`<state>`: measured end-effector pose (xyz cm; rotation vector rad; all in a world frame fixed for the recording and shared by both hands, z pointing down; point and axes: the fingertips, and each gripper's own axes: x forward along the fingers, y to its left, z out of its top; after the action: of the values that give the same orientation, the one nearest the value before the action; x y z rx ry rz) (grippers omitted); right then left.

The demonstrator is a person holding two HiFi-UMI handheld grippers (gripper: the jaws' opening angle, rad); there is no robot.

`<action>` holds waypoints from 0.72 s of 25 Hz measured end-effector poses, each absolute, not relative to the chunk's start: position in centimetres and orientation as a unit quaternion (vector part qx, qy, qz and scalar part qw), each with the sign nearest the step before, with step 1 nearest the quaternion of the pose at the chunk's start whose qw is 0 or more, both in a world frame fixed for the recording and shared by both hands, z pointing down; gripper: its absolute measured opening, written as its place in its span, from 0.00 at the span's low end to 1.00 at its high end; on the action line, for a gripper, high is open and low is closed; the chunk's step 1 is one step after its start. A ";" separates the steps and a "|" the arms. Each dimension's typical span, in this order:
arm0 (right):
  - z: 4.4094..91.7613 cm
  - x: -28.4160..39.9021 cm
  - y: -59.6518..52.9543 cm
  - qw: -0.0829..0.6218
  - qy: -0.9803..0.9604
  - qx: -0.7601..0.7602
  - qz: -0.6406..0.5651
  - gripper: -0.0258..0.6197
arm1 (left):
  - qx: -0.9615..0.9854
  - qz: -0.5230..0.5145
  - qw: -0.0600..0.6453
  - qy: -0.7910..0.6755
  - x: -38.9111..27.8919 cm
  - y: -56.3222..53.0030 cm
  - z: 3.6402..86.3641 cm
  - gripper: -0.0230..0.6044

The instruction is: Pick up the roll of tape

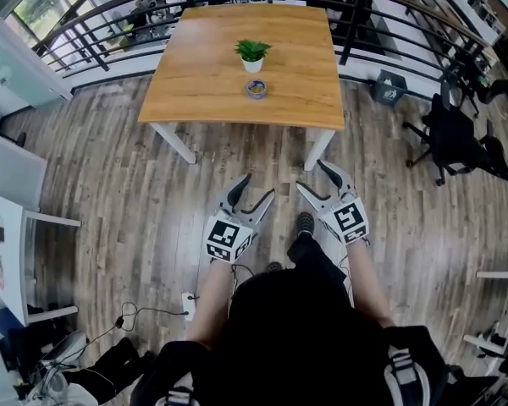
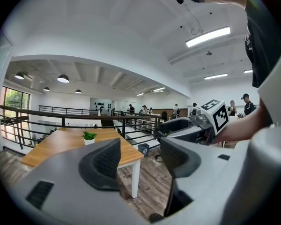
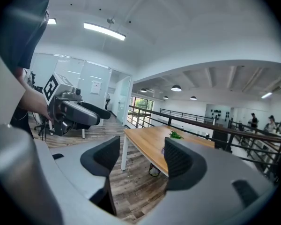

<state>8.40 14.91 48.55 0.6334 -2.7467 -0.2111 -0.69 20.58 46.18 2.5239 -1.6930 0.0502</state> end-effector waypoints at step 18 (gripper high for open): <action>48.5 6.9 3.4 0.155 -0.966 0.192 -0.072 0.50 | 0.801 0.017 0.070 -0.594 -1.9 10.1 45.7 0.46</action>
<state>6.88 3.43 48.48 0.5494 -2.7682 -0.2076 -1.93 10.13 45.72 2.4093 -1.7882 0.0523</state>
